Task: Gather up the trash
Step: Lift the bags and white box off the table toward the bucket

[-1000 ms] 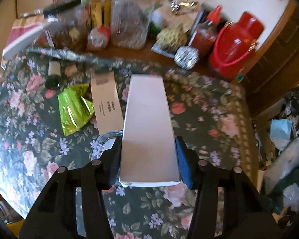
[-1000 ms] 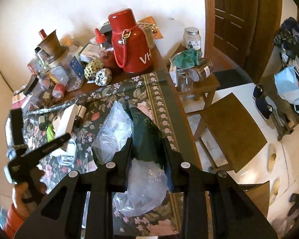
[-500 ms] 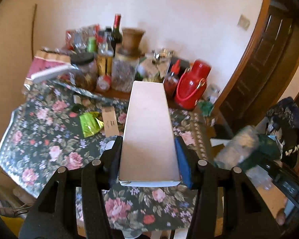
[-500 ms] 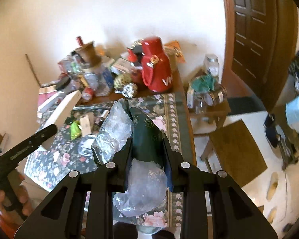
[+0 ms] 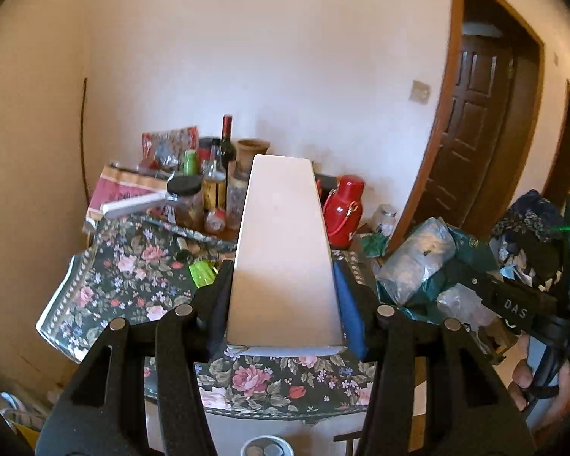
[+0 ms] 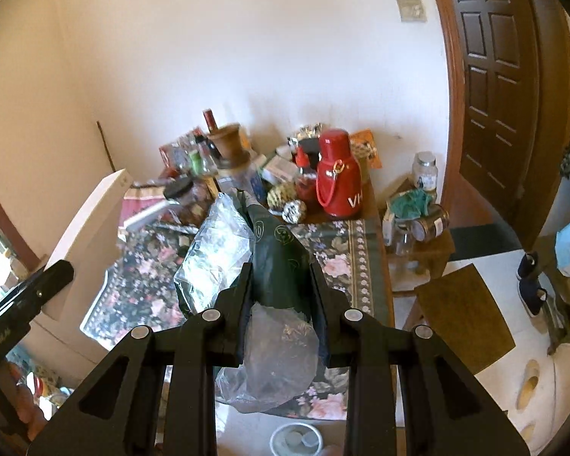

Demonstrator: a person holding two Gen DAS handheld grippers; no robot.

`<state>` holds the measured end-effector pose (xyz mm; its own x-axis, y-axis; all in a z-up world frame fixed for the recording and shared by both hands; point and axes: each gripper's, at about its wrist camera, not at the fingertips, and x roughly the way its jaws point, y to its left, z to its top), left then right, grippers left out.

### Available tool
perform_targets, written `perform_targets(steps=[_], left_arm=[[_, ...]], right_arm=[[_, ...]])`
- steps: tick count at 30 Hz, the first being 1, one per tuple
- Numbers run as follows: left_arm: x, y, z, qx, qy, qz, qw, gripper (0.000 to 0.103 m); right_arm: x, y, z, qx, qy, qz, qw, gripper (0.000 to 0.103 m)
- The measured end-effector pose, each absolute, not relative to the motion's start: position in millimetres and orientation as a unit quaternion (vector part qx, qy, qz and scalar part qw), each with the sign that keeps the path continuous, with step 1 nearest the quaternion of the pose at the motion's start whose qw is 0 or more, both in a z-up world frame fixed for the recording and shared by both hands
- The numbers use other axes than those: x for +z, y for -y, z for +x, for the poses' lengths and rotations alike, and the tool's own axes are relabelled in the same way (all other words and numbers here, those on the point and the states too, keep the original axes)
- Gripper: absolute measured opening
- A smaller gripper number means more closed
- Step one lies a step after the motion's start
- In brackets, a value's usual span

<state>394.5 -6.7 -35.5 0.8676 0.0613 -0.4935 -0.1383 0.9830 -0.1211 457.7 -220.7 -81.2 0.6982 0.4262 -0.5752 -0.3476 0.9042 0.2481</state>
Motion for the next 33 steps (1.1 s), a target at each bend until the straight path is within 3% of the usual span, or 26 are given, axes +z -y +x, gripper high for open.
perform_targets(steps=[10,19,33], left_arm=[[-29.1,-12.9,309.3,0.008,-0.247,-0.045,0.968,0.05],[-60.0,-28.2,238.9,-0.027,-0.293,-0.03,0.955,0.05],[-133.7,-16.1,225.0,-0.063,-0.397,-0.065,0.913,0.05]], right_arm=[[-74.6,197.5,379.6,0.179,-0.321,0.081,0.927,0.025],[-89.6,182.1,295.4,0.147,-0.34,0.085,0.925,0.025],[-135.6,193.3,260.1,0.106,-0.416,0.065,0.901,0.025]])
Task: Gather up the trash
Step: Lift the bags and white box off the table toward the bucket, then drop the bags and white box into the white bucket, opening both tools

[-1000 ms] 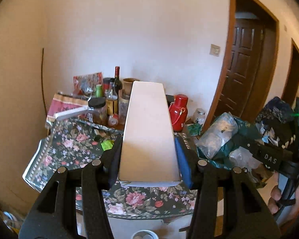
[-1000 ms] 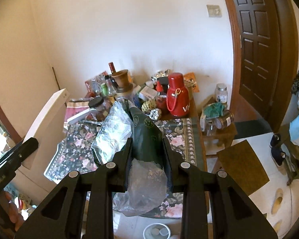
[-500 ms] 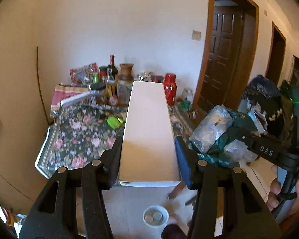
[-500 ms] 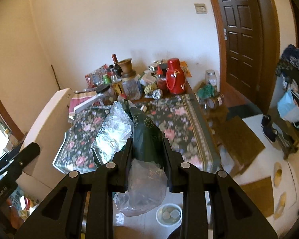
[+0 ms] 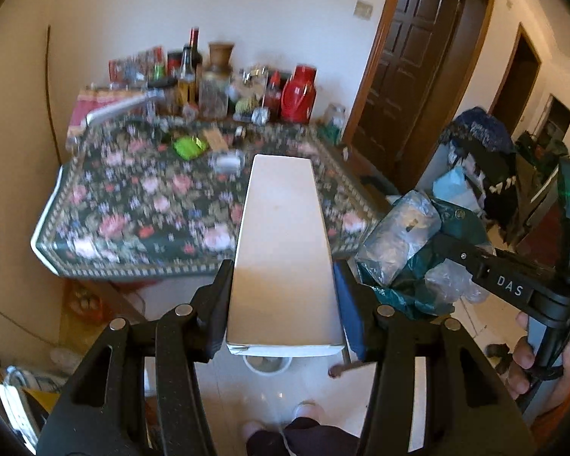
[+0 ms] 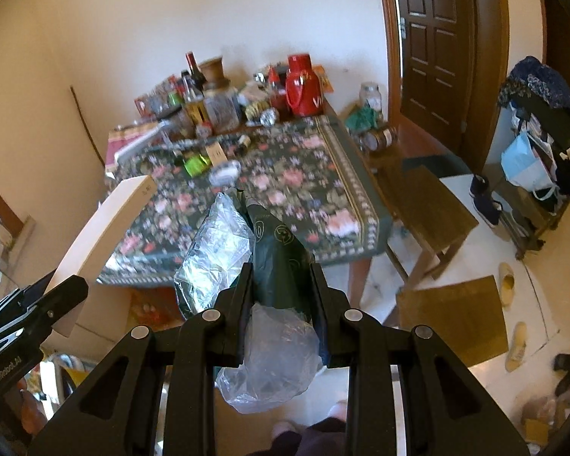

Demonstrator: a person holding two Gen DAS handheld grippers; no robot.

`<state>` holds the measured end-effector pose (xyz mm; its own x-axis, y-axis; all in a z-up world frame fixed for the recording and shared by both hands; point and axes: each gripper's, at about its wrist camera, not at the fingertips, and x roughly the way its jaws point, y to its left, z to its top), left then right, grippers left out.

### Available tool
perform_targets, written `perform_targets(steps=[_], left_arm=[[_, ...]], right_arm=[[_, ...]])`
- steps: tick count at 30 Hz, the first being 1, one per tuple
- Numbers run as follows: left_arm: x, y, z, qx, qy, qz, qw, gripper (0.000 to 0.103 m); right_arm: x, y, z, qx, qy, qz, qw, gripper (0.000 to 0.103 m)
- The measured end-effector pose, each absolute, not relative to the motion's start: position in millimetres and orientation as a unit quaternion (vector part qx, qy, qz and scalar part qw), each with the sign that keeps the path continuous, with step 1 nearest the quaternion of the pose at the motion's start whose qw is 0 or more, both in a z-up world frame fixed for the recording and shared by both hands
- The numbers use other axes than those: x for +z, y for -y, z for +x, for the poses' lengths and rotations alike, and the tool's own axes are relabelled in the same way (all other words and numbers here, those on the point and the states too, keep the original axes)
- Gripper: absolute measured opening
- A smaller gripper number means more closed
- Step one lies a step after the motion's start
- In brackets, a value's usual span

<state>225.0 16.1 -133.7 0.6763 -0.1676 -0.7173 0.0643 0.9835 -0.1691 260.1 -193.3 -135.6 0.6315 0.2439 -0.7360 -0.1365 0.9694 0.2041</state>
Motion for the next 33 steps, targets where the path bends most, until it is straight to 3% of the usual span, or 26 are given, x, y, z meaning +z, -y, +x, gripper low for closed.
perform_targets(steps=[9,23,33], left_arm=[[-225.5,2.1,259.7,-0.035,-0.477,-0.082,0.874,0.05],[-434.8,9.0,301.9,0.003,-0.59,-0.118,0.799,0.05],[-547.3,-4.1,310.9,0.024,-0.636,-0.126,0.761,0.05]], right_arm=[[-215.3,198.5,286.5,0.126,-0.491,0.026,0.861,0.025],[-408.1,205.9,318.0,0.124,-0.625,-0.011,0.771,0.025],[-524.7,178.5,342.3,0.129,-0.655,-0.024,0.744,0.025]])
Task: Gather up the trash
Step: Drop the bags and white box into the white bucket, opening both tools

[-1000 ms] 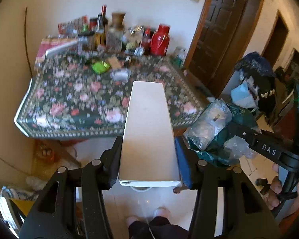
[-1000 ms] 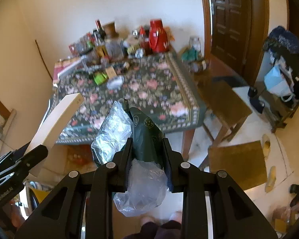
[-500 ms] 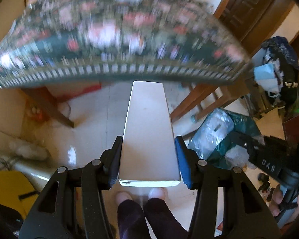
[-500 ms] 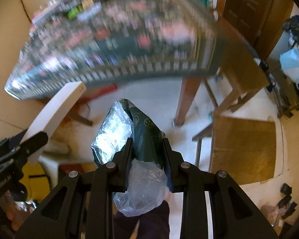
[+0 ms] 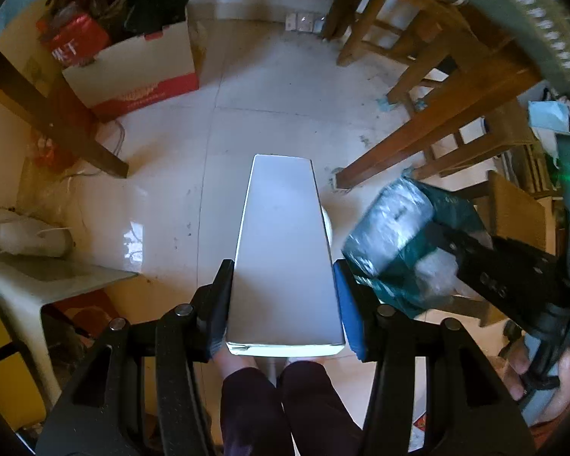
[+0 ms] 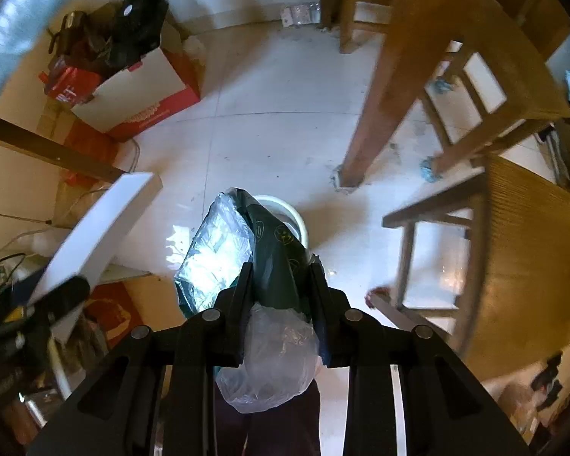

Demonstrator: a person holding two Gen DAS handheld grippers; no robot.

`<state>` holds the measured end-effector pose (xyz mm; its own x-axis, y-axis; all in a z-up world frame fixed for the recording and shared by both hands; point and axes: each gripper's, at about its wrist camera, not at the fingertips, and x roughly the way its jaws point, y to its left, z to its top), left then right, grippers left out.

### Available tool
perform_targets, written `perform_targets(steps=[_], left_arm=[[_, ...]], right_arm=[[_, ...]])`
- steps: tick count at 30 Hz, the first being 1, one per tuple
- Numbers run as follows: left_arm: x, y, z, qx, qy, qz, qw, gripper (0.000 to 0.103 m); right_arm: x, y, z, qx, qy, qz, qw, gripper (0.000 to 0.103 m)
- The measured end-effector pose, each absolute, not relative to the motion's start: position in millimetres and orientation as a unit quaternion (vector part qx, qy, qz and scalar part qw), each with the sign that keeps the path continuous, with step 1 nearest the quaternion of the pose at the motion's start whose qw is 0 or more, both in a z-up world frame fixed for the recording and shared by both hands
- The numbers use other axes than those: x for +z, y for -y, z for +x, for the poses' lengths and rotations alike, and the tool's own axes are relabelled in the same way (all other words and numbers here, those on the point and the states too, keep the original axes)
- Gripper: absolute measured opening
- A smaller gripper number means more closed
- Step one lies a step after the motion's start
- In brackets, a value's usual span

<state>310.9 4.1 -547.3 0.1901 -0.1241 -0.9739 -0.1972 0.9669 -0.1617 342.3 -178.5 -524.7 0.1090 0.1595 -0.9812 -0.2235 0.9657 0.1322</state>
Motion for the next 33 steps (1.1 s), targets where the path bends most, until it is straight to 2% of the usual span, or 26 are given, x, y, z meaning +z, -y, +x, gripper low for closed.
perform_targets(steps=[4,6,8,15,20,25,33], left_arm=[[-573.3,-9.4,319.8,0.034,-0.636,-0.127,0.76,0.05],[-584.3,-13.0,323.3,0.035,-0.639,-0.132,0.757,0.05],[-596.4,-13.5,327.0,0.036,-0.642,-0.131,0.755,0.05],[-626.7,-5.9,342.4,0.023,-0.661,-0.144,0.736,0.05],[-632.8,3.0,353.3,-0.001,-0.657,-0.179,0.732,0.05],[-646.9,12.4,363.8,0.0,-0.69,-0.161,0.705,0.052],[-612.8,12.3,350.7,-0.001,-0.686,-0.153,0.711,0.052]], right_arm=[[-554.3,160.4,358.5,0.146,-0.655,-0.031,0.741,0.028],[-568.9,153.8,364.9,0.158,-0.661,-0.028,0.733,0.034],[-586.6,150.4,370.5,0.165,-0.677,-0.015,0.717,0.055],[-605.6,154.2,366.7,0.147,-0.699,-0.035,0.699,0.056],[-598.6,166.7,364.6,0.137,-0.706,-0.028,0.694,0.056],[-589.1,174.0,365.3,0.122,-0.698,-0.035,0.705,0.056],[-558.9,176.1,365.5,0.124,-0.688,-0.011,0.715,0.056]])
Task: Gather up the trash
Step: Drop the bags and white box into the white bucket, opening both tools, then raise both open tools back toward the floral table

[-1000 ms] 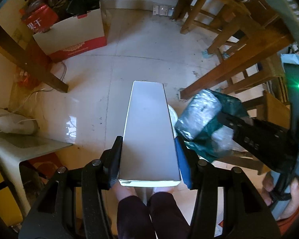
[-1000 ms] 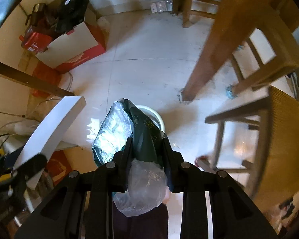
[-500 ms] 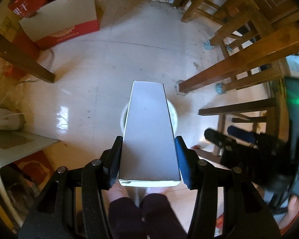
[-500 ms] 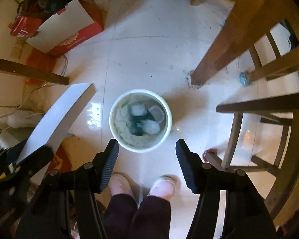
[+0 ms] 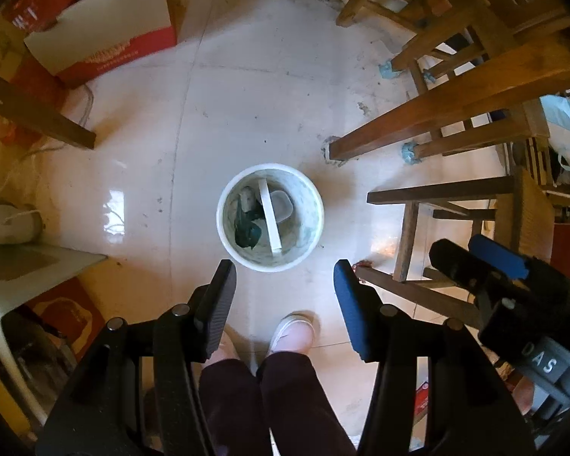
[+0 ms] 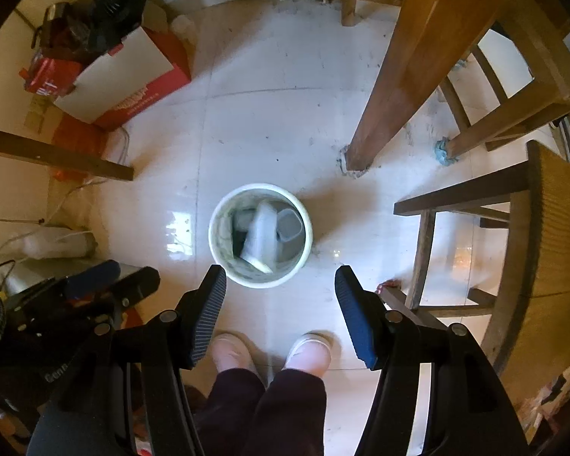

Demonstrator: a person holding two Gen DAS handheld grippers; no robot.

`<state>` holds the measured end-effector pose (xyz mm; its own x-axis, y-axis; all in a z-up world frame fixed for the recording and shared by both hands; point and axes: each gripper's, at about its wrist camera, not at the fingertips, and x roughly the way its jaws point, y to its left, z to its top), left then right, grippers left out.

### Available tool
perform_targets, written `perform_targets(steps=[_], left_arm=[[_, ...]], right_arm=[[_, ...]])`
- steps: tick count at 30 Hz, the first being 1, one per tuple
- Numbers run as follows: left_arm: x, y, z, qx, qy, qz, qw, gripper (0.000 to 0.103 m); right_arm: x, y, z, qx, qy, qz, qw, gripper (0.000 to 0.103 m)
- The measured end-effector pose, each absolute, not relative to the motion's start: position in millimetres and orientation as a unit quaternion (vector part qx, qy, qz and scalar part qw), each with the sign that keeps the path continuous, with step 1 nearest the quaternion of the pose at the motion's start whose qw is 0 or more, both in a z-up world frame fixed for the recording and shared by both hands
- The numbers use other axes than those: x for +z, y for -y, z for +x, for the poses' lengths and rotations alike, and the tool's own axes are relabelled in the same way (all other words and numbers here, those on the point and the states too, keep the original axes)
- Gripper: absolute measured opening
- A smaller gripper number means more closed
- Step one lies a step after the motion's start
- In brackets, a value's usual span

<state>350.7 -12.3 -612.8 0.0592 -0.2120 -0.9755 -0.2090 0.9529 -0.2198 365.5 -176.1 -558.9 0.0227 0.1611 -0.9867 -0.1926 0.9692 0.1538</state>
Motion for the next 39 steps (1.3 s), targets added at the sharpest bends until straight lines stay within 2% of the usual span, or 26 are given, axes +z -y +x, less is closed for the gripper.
perform_targets(steps=[6,13,24,30,39], left_arm=[[-553.2,7.0,342.3,-0.004,-0.668,-0.146,0.73,0.052],[-455.3,-11.2,330.9,0.001,-0.624,-0.144,0.768,0.052],[-288.3,-42.3,303.4,-0.006,-0.525,-0.164,0.835,0.052],[-200.0,-52.9,281.7,-0.017,-0.466,-0.138,0.874,0.052],[-104.7,-76.3,242.7,-0.028,-0.38,-0.114,0.918,0.052]], right_arm=[[-514.1,172.6,359.0,0.135,-0.673,-0.009,0.727,0.056],[-437.3,162.0,349.7,0.153,-0.641,-0.01,0.752,0.056],[-289.6,146.3,327.7,0.17,-0.562,-0.013,0.809,0.056],[-209.6,143.8,307.2,0.165,-0.513,0.009,0.842,0.056],[-117.9,129.0,270.3,0.165,-0.436,0.012,0.885,0.056]])
